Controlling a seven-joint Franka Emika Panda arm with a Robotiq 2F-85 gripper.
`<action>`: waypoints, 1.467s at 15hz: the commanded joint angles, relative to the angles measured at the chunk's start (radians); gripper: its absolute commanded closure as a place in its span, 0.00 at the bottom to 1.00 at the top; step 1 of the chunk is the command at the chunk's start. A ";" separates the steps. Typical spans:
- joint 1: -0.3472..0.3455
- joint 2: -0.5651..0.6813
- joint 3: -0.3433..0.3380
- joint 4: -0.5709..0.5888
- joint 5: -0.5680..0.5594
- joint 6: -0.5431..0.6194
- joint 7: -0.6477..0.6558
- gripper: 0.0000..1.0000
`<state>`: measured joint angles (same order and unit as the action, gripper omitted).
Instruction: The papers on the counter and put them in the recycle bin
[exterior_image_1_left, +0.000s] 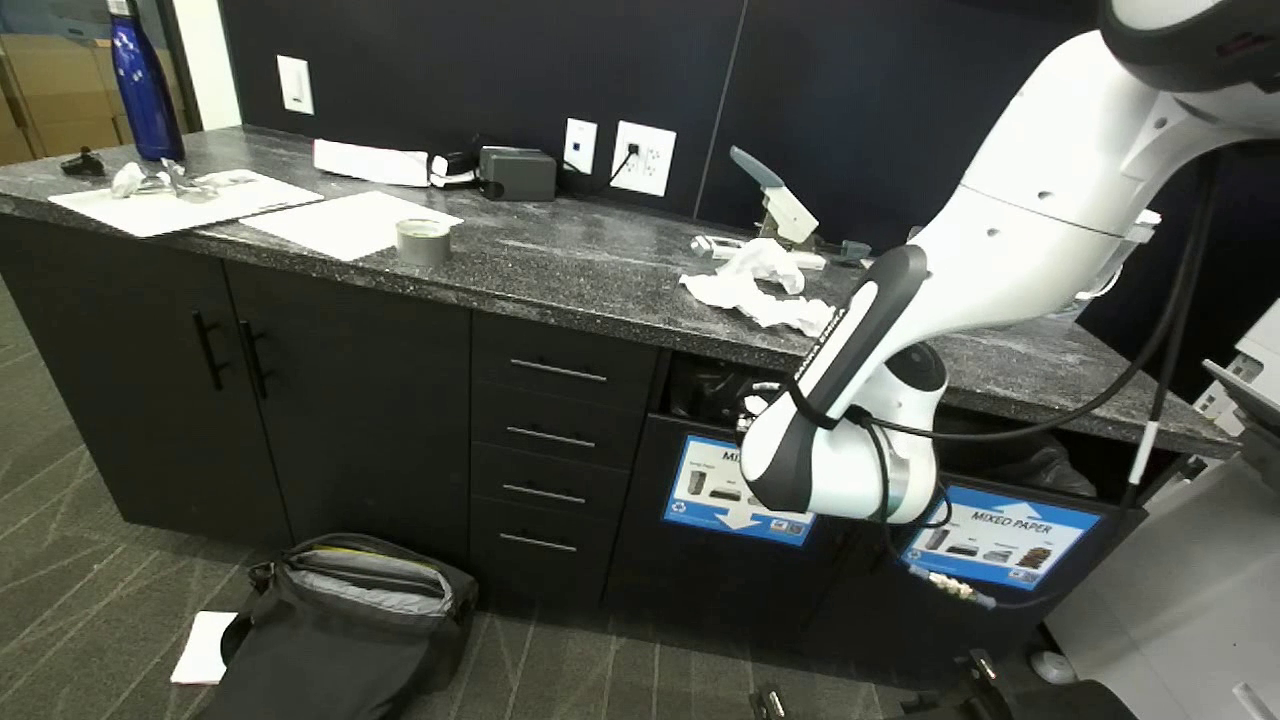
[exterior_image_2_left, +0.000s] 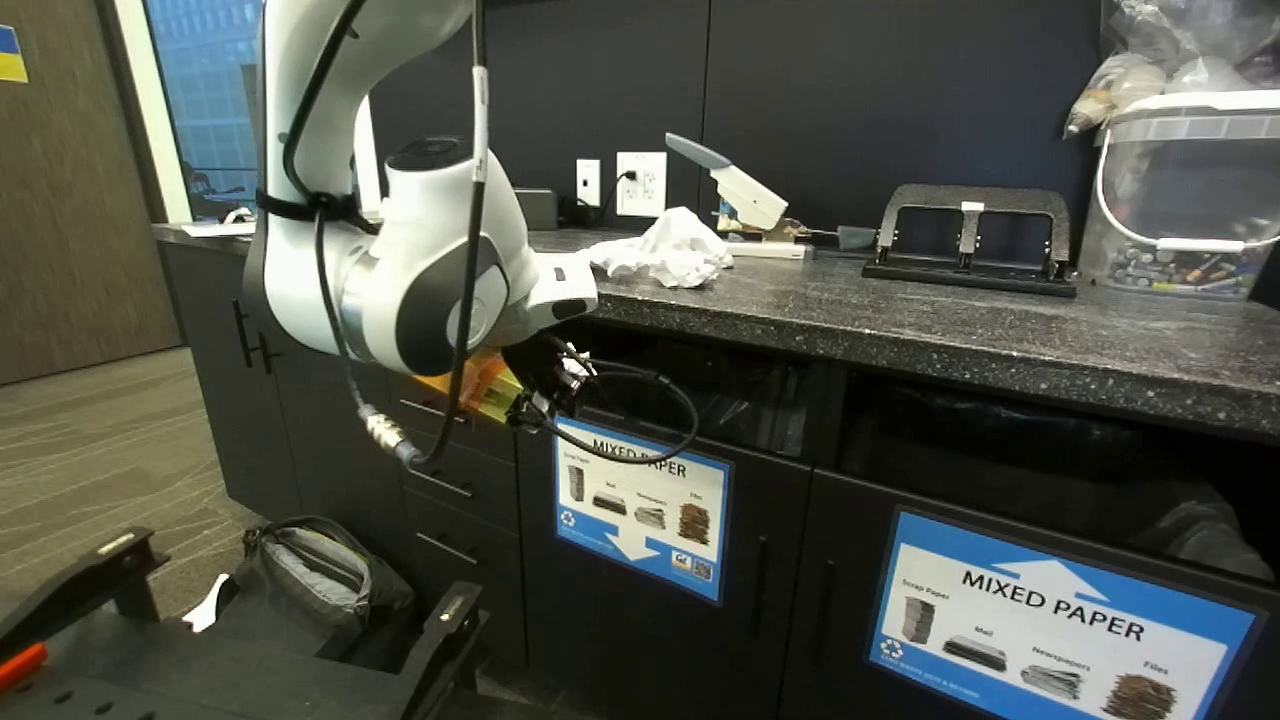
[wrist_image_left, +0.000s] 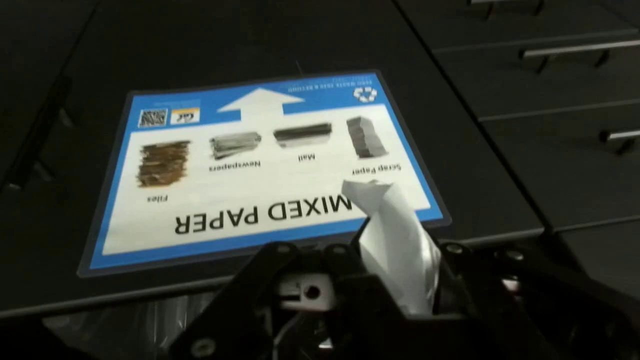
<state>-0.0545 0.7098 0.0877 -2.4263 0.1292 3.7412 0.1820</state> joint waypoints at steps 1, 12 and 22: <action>0.042 0.133 -0.040 0.155 0.057 0.157 0.017 0.87; 0.116 0.484 -0.086 0.598 0.354 0.444 -0.016 0.87; 0.125 0.566 -0.070 0.737 0.526 0.473 -0.136 0.34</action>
<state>0.0715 1.2637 0.0052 -1.7229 0.6311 4.2098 0.0922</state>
